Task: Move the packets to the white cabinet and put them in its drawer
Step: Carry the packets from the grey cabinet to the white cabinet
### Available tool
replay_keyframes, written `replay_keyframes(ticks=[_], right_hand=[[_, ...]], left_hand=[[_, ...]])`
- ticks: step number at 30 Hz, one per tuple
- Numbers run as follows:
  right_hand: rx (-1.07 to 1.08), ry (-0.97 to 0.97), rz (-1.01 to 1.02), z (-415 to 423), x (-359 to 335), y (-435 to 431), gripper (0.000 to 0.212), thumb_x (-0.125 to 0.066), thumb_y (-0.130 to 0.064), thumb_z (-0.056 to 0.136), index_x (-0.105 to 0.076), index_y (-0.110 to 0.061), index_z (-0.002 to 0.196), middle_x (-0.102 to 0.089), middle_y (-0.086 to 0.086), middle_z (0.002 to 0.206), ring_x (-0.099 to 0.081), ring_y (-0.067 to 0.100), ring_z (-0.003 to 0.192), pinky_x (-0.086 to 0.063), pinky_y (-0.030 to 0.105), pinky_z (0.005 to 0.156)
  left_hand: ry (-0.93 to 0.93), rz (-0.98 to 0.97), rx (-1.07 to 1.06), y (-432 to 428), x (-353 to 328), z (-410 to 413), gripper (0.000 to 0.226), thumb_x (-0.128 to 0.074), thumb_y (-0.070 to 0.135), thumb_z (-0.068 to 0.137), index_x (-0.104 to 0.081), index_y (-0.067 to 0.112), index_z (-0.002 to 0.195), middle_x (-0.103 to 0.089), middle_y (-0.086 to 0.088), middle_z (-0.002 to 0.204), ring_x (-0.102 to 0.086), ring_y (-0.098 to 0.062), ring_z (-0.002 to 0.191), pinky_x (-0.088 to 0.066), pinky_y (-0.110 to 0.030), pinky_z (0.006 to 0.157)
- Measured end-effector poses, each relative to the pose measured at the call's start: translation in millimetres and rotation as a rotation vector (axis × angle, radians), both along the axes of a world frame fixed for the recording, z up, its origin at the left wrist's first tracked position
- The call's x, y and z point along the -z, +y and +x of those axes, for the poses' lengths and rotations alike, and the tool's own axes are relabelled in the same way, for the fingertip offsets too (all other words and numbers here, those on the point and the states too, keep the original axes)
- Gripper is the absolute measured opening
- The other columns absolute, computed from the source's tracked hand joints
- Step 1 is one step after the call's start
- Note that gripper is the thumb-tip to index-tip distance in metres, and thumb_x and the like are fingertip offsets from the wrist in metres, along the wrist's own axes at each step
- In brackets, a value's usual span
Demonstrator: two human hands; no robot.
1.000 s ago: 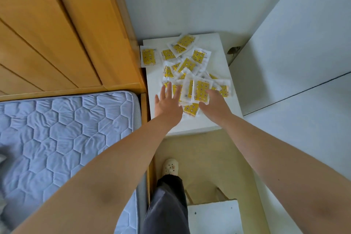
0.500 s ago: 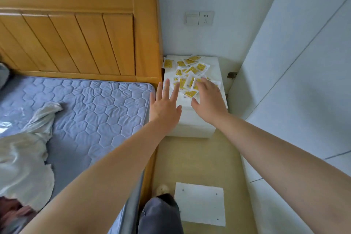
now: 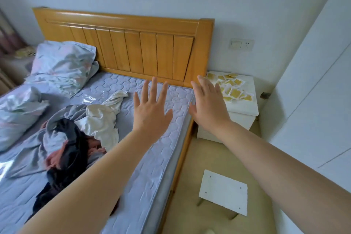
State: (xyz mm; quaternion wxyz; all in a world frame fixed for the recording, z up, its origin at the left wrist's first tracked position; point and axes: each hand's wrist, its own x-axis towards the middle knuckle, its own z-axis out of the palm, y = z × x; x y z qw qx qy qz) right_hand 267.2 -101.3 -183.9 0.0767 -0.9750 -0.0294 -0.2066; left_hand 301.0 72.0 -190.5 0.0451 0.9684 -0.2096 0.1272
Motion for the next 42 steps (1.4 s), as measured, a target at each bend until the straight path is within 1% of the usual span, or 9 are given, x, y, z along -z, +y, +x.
replay_keyframes(ticks=[5,10,13,20,27,29,32,37,42], right_hand=[[-0.170,-0.038,-0.006,-70.7,-18.3,129.3,0.062,-0.063,-0.021,0.083,-0.042,0.000,0.137,-0.038,0.022,0.145,-0.035,0.037,0.135,-0.031,0.058,0.107],[-0.374,-0.078,-0.088,-135.7,-44.6,233.9,0.058,-0.057,-0.020,0.085,-0.041,-0.001,0.138,-0.036,0.021,0.146,-0.034,0.037,0.135,-0.027,0.057,0.109],[-0.496,-0.123,-0.106,-172.5,-53.1,289.0,0.059,-0.063,-0.019,0.081,-0.046,0.002,0.133,-0.042,0.024,0.142,-0.040,0.039,0.131,-0.033,0.059,0.105],[-0.771,-0.188,-0.096,-280.5,-64.1,407.0,0.063,-0.068,-0.017,0.072,-0.048,0.001,0.129,-0.047,0.024,0.137,-0.047,0.039,0.125,-0.040,0.057,0.099],[-0.998,-0.213,-0.097,-417.8,-70.8,530.0,0.068,-0.069,-0.020,0.073,-0.045,-0.003,0.134,-0.042,0.021,0.142,-0.041,0.038,0.130,-0.034,0.055,0.107],[-1.031,-0.219,-0.101,-455.4,-74.2,569.8,0.068,-0.068,-0.021,0.076,-0.043,-0.004,0.136,-0.039,0.020,0.144,-0.039,0.036,0.132,-0.031,0.054,0.109],[-1.085,-0.254,-0.098,-519.9,-81.5,638.6,0.067,-0.068,-0.020,0.078,-0.042,-0.004,0.137,-0.037,0.020,0.146,-0.036,0.036,0.135,-0.027,0.054,0.111],[-1.158,-0.313,-0.107,-622.2,-87.6,756.6,0.066,-0.071,-0.017,0.073,-0.047,-0.003,0.133,-0.041,0.021,0.143,-0.040,0.037,0.133,-0.031,0.054,0.108],[-1.185,-0.329,-0.101,-697.8,-91.5,857.0,0.066,-0.072,-0.016,0.071,-0.049,-0.003,0.131,-0.044,0.021,0.141,-0.043,0.037,0.130,-0.034,0.054,0.106]], left_hand=[[-0.021,0.044,-0.134,127.9,-19.6,-91.6,0.082,-0.040,0.053,0.093,0.009,0.026,0.152,0.017,-0.004,0.160,0.018,-0.026,0.146,0.005,-0.051,0.116],[-0.066,0.000,-0.337,237.4,-43.1,-189.6,0.080,-0.044,0.052,0.091,-0.001,0.027,0.153,0.011,-0.003,0.161,0.015,-0.025,0.147,0.002,-0.052,0.118],[-0.115,0.000,-0.490,287.9,-52.2,-257.8,0.079,-0.042,0.054,0.092,-0.001,0.026,0.153,0.012,-0.003,0.161,0.014,-0.025,0.147,0.004,-0.052,0.116],[-0.103,0.072,-0.783,379.7,-61.2,-418.9,0.077,-0.035,0.053,0.095,0.007,0.025,0.153,0.017,-0.005,0.160,0.017,-0.027,0.146,0.001,-0.054,0.116],[-0.183,0.098,-0.964,480.3,-70.0,-575.5,0.079,-0.038,0.052,0.095,0.008,0.024,0.153,0.016,-0.007,0.160,0.014,-0.028,0.147,-0.002,-0.055,0.116],[-0.197,0.097,-0.994,518.1,-70.6,-623.7,0.078,-0.042,0.051,0.094,0.001,0.023,0.154,0.011,-0.008,0.161,0.010,-0.029,0.148,-0.005,-0.056,0.115],[-0.241,0.097,-1.062,578.5,-74.7,-696.1,0.077,-0.052,0.046,0.091,-0.015,0.018,0.153,-0.007,-0.012,0.161,-0.008,-0.033,0.147,-0.016,-0.060,0.112],[-0.277,0.134,-1.132,684.4,-75.2,-807.1,0.075,-0.067,0.038,0.080,-0.039,0.012,0.145,-0.033,-0.018,0.152,-0.034,-0.040,0.138,-0.033,-0.066,0.100],[-0.301,0.114,-1.207,776.5,-86.1,-884.8,0.069,-0.067,0.034,0.080,-0.039,0.012,0.140,-0.036,-0.019,0.149,-0.035,-0.041,0.136,-0.033,-0.068,0.098]])
